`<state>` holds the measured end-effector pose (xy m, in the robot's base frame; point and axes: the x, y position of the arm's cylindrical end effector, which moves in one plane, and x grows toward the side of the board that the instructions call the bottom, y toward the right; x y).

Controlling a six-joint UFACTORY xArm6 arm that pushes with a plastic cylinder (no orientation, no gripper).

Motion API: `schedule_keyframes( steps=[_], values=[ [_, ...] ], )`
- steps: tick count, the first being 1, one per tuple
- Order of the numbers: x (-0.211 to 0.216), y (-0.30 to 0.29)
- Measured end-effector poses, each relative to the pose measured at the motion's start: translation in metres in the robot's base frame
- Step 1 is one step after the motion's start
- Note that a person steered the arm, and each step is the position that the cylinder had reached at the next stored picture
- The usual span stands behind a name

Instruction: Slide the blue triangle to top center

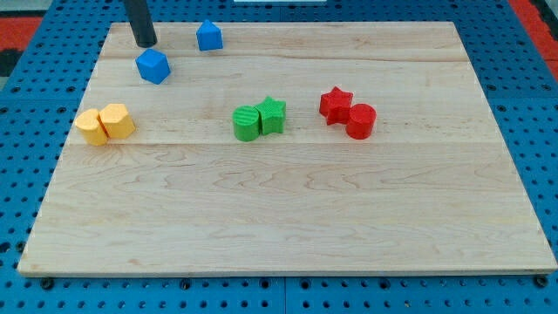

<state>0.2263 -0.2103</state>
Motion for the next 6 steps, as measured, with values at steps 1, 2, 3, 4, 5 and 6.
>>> schedule_keyframes(
  steps=[1,2,3,4,5,6],
  values=[
    [-0.003,0.095],
    [0.001,0.134],
    [-0.024,0.144],
    [0.0,0.198],
    [0.015,0.209],
    [-0.013,0.136]
  ],
)
